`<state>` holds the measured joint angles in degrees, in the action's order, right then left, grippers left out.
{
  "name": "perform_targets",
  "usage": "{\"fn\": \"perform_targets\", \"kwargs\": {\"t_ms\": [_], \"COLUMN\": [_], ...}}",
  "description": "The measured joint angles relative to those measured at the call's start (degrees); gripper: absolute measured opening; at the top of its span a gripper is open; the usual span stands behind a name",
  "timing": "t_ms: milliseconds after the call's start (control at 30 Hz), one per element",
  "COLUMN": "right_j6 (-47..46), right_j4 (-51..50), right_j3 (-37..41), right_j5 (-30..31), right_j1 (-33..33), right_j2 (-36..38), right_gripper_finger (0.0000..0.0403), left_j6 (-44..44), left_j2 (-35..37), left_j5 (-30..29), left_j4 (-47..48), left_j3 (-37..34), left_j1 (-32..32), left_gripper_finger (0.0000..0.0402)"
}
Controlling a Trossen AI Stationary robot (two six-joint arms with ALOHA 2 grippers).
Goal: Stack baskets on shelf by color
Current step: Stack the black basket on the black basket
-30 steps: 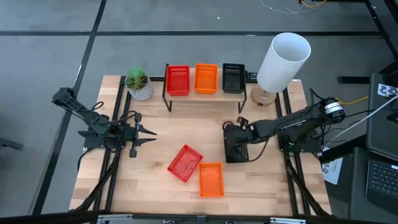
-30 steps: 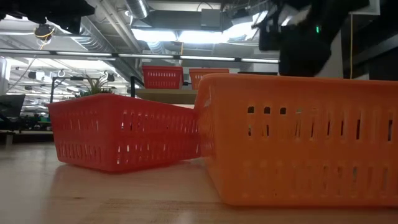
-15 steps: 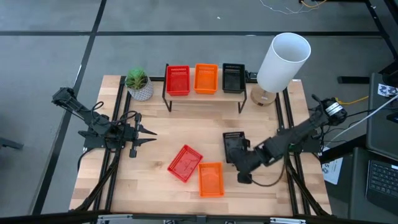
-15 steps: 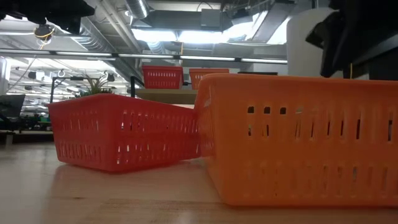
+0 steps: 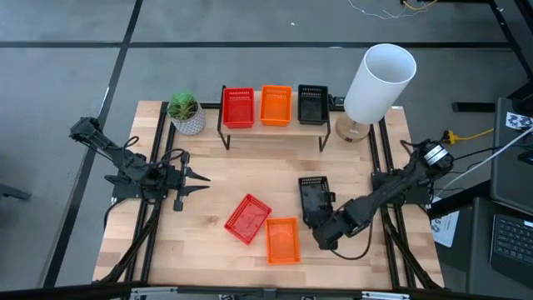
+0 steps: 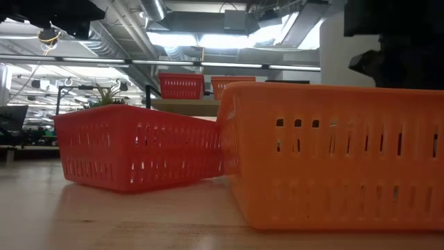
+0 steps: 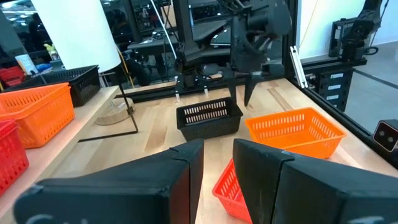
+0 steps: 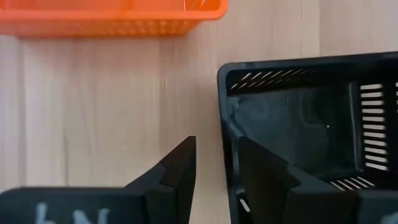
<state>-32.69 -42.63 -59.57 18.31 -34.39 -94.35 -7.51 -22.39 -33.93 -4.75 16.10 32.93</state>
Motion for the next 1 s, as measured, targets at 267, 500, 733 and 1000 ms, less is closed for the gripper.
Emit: {"fn": "perform_targets", "kwargs": {"t_ms": [267, 500, 733, 1000], "right_j6": [-0.34, -6.44, -9.24, -8.6], "right_j4": [-0.27, -0.35, -3.69, -30.44], "right_j3": [0.0, 0.0, -4.27, -23.58], "right_j5": [0.05, -0.21, 4.17, 27.33], "right_j1": [0.04, 0.8, 0.73, 0.15], "right_j2": [-4.59, -6.83, -6.9, -6.9], "right_gripper_finger": [0.0119, 0.0091, 0.0005, 0.0002], "left_j6": [-0.07, -0.09, -0.1, -0.13], "left_j2": [0.0, 0.01, 0.01, 0.02], "left_j5": [-0.02, 0.0, -0.02, 0.0], "left_j4": [0.02, 0.02, 0.04, 0.36], "left_j3": [0.0, 0.0, 0.0, 0.0], "left_j1": [-0.02, -0.01, -0.01, -0.01], "left_gripper_finger": [0.008, 0.008, 0.008, 0.008]}}
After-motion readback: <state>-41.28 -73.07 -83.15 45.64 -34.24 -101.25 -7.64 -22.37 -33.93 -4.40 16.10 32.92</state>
